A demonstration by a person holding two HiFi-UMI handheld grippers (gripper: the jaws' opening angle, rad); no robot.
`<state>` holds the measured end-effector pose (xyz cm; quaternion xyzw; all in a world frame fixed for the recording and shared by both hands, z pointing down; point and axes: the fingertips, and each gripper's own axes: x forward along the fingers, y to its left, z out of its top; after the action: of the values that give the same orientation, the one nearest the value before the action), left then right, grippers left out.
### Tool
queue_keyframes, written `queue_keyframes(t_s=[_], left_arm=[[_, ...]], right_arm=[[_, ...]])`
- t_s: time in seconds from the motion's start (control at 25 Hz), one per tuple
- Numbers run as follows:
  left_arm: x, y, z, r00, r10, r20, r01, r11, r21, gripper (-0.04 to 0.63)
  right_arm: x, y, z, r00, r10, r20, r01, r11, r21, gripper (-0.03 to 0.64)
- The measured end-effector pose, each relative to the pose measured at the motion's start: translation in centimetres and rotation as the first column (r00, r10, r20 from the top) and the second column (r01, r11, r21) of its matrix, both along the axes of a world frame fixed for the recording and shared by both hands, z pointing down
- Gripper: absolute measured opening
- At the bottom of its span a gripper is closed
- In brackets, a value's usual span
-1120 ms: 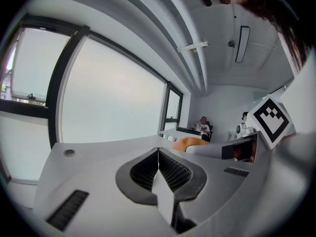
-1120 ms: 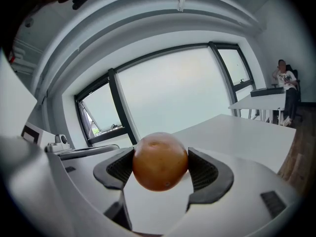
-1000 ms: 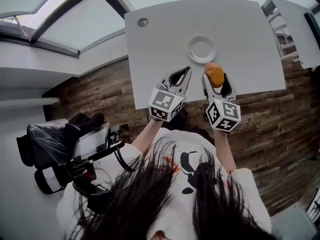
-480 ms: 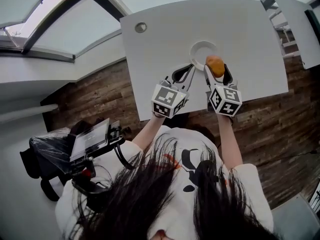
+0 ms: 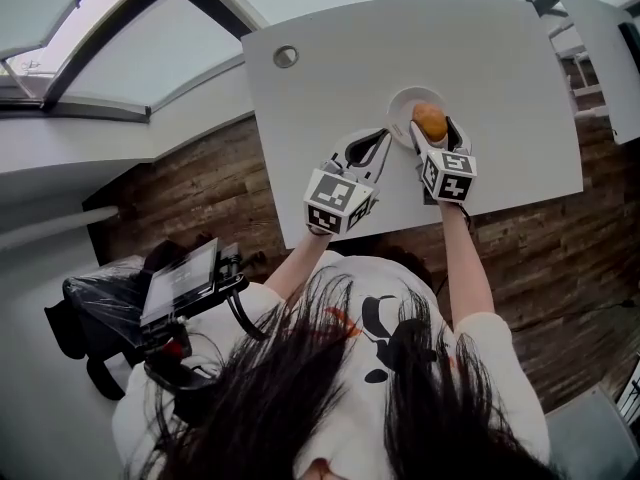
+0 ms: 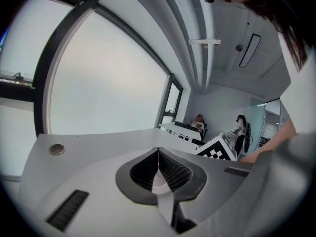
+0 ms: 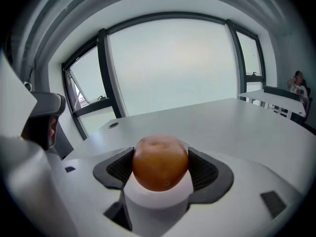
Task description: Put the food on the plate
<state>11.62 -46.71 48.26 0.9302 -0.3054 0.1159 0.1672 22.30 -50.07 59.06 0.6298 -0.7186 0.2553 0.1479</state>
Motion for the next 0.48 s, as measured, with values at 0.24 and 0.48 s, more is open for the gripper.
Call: queue_keyframes(t_s=[0.24, 0.48], left_arm=[[-0.6, -1.1, 0.6, 1.0, 0.012, -0.007, -0.012, 1.0, -0.024, 0.006], [-0.5, -0.9, 1.0, 1.0, 0.021, -0.002, -0.021, 0.999, -0.035, 0.006]], right_arm=[[-0.9, -1.0, 1.6, 1.0, -0.008, -0.016, 0.008, 0.999, -0.032, 0.333], [-1.5, -1.1, 1.6, 0.999, -0.044, -0.001, 0.044, 0.999, -0.019, 0.333]])
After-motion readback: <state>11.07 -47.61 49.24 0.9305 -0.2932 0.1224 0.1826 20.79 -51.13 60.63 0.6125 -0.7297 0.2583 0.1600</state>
